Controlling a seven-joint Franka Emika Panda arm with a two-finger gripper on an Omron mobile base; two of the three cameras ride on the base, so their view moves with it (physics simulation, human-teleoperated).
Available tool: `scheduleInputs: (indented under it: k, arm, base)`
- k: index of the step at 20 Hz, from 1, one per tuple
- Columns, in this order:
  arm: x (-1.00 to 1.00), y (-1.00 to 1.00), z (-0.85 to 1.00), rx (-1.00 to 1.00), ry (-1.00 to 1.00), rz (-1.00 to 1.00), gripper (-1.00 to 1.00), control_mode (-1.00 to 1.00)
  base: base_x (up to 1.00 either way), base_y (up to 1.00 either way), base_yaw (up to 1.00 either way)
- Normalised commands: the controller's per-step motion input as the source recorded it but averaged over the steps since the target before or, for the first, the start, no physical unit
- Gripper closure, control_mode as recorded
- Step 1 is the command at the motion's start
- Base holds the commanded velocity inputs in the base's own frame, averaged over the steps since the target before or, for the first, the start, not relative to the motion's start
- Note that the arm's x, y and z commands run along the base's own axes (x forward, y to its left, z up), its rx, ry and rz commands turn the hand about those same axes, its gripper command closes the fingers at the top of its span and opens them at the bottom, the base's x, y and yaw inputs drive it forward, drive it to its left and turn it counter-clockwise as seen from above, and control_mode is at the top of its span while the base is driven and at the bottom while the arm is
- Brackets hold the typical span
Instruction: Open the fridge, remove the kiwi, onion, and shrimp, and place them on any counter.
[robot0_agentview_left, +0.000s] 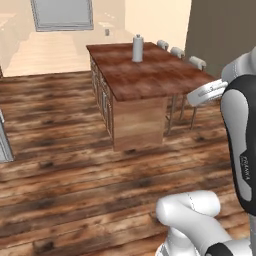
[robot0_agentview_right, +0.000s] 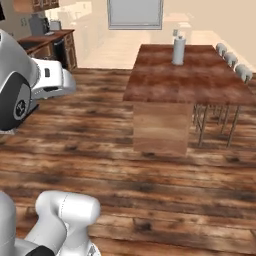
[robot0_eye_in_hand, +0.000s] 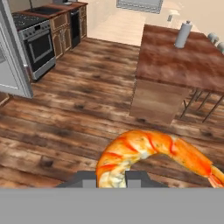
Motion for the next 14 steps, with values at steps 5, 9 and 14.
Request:
scheduleInputs:
  k: [5,9,14]
  arm:
    - [0.0,0.0,0.0,0.0,0.0,0.0,1.0,1.0]
    - [0.0,0.0,0.0,0.0,0.0,0.0,1.0,1.0]
    - [0.0,0.0,0.0,0.0,0.0,0.0,1.0,1.0]
  base:
    - [0.59,-0.02,-0.24]
    - [0.7,0.0,-0.14]
    - [0.91,0.0,-0.11]
